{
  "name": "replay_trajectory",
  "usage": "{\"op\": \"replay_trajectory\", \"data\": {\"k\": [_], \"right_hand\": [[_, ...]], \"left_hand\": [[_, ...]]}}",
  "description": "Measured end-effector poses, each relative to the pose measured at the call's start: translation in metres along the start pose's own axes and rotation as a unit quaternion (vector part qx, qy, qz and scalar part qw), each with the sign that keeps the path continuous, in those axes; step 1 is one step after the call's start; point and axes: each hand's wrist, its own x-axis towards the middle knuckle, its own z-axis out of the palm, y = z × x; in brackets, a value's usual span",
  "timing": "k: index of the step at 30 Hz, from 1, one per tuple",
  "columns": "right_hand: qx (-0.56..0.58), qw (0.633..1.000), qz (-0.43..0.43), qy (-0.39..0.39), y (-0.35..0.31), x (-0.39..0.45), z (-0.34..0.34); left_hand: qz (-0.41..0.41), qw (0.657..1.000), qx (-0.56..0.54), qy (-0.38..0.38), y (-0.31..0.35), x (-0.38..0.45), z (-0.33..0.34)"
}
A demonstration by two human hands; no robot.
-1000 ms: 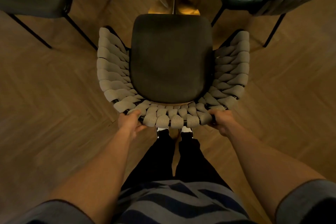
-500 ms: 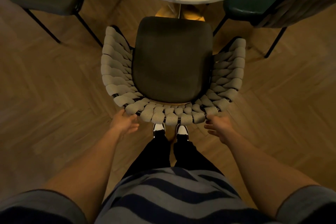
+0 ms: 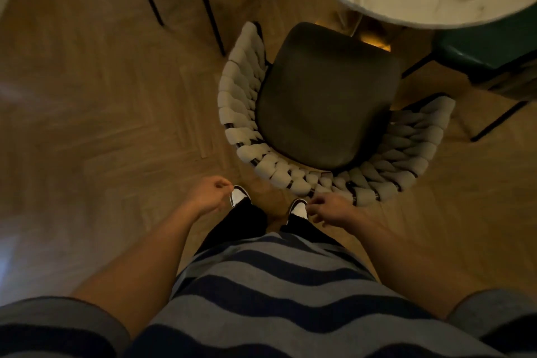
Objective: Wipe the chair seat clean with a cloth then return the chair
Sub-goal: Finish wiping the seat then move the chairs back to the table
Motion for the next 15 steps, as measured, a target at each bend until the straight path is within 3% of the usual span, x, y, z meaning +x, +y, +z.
{"op": "replay_trajectory", "data": {"k": [9,15], "right_hand": [[-0.179,0.979,-0.073,-0.065,-0.130,0.053,0.028],[-0.156,0.982,-0.100,-0.035,-0.236,0.090,0.065]], "left_hand": [[-0.078,0.987,-0.135,0.047,-0.070,0.000,-0.070],[-0.104,0.979,-0.169,0.042,-0.119,0.016,-0.144]]}}
